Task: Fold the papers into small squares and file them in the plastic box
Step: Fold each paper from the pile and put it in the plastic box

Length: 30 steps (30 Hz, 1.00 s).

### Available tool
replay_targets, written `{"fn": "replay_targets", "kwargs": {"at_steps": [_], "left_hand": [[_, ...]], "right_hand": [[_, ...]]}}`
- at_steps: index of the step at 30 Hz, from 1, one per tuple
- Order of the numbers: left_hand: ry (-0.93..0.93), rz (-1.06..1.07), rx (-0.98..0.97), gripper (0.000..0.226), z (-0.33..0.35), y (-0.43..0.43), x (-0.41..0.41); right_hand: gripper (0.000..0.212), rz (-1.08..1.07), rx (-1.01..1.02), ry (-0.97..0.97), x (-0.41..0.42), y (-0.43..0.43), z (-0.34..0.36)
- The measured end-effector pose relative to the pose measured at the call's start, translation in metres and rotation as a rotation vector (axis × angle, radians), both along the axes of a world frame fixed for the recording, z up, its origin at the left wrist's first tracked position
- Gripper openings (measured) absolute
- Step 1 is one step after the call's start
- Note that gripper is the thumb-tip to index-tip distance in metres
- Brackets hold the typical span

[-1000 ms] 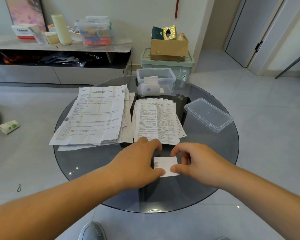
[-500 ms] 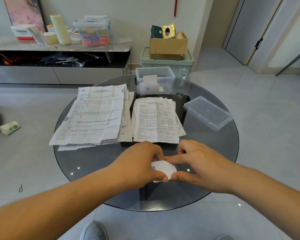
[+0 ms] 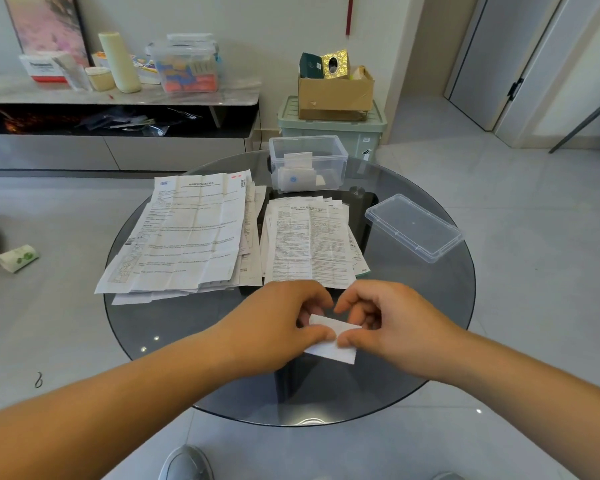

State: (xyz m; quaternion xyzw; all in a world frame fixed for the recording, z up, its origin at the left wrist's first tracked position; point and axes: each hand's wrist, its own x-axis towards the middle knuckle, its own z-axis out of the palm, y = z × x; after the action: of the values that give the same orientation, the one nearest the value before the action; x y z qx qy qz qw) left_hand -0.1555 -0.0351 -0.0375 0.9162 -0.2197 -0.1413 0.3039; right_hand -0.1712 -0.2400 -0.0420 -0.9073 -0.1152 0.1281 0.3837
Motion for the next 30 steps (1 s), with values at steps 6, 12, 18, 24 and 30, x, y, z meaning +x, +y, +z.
{"fn": "replay_targets", "kwargs": {"at_steps": [6, 12, 18, 24, 30], "left_hand": [[0.212, 0.175, -0.281, 0.002, 0.008, 0.001, 0.005], [0.122, 0.26, -0.342, 0.006, 0.008, 0.001, 0.008], [0.008, 0.124, -0.237, 0.015, 0.023, -0.003, 0.006], [-0.152, 0.17, -0.239, 0.014, 0.059, -0.005, 0.058], [-0.44, 0.082, 0.18, 0.053, 0.08, 0.006, 0.18]], "right_hand": [[0.018, -0.053, 0.027, -0.076, 0.004, -0.001, 0.005], [0.017, -0.083, 0.074, -0.089, 0.007, 0.004, 0.01], [0.012, -0.055, 0.1, -0.149, 0.013, 0.006, 0.027], [0.009, -0.048, 0.092, -0.289, 0.063, 0.009, 0.063], [0.013, -0.236, 0.067, -0.488, 0.185, 0.006, 0.086]]}}
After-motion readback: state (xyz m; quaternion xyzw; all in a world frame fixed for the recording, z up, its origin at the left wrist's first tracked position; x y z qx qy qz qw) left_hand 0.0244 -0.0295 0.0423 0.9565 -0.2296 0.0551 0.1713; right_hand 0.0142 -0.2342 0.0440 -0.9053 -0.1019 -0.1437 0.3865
